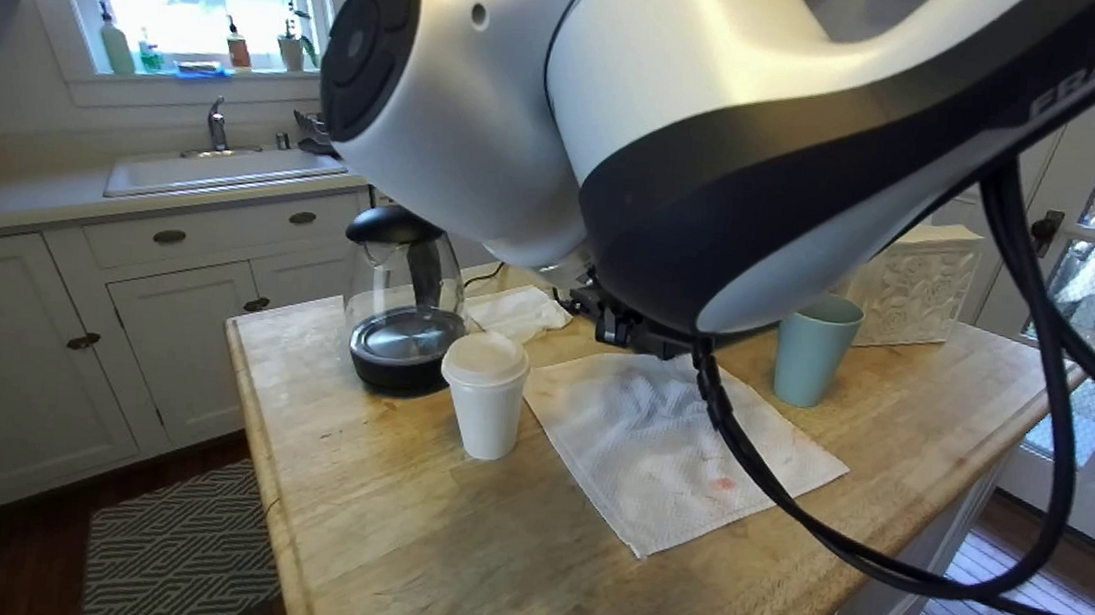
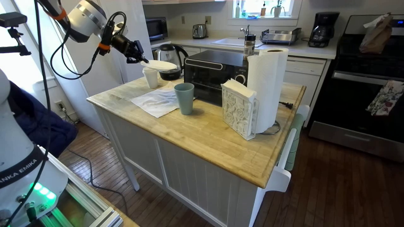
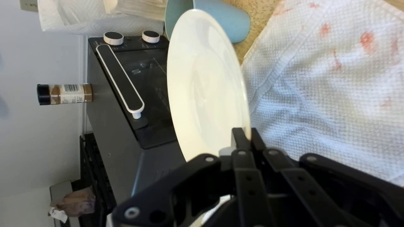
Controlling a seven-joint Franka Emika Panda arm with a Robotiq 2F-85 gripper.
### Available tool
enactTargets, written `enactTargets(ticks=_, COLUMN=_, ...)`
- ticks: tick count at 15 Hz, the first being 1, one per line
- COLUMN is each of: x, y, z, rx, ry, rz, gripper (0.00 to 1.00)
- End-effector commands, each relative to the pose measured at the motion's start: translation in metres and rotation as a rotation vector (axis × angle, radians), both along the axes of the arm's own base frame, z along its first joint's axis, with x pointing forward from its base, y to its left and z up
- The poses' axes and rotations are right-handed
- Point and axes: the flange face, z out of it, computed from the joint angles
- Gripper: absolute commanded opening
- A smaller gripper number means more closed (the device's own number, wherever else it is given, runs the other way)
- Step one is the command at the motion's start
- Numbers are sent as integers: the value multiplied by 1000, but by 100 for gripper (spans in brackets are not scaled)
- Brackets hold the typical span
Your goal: Put the plate on the paper towel, then put the grey cup on the plate
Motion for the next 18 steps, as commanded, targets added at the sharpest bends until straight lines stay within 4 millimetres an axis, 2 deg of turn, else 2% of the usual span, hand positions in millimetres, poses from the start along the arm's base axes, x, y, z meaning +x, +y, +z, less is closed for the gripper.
enactTargets(ticks=1, x=-7, y=5, z=-24, rx=7, ry=24, rz=-33, gripper=1)
enactTargets(ticks=9, x=-19, y=15, z=-106, rx=97, ry=50, rz=-114, gripper=1)
enactTargets(ticks=11, x=-18, y=17, z=-121, rx=124, ry=37, rz=-123, gripper=1)
enactTargets(ticks=15, x=-11, y=10, z=-131, rx=135, ry=1, rz=-126, gripper=1)
enactTargets(ticks=18, x=-6, y=7, z=-124, rx=113, ry=-25, rz=-131, gripper=1)
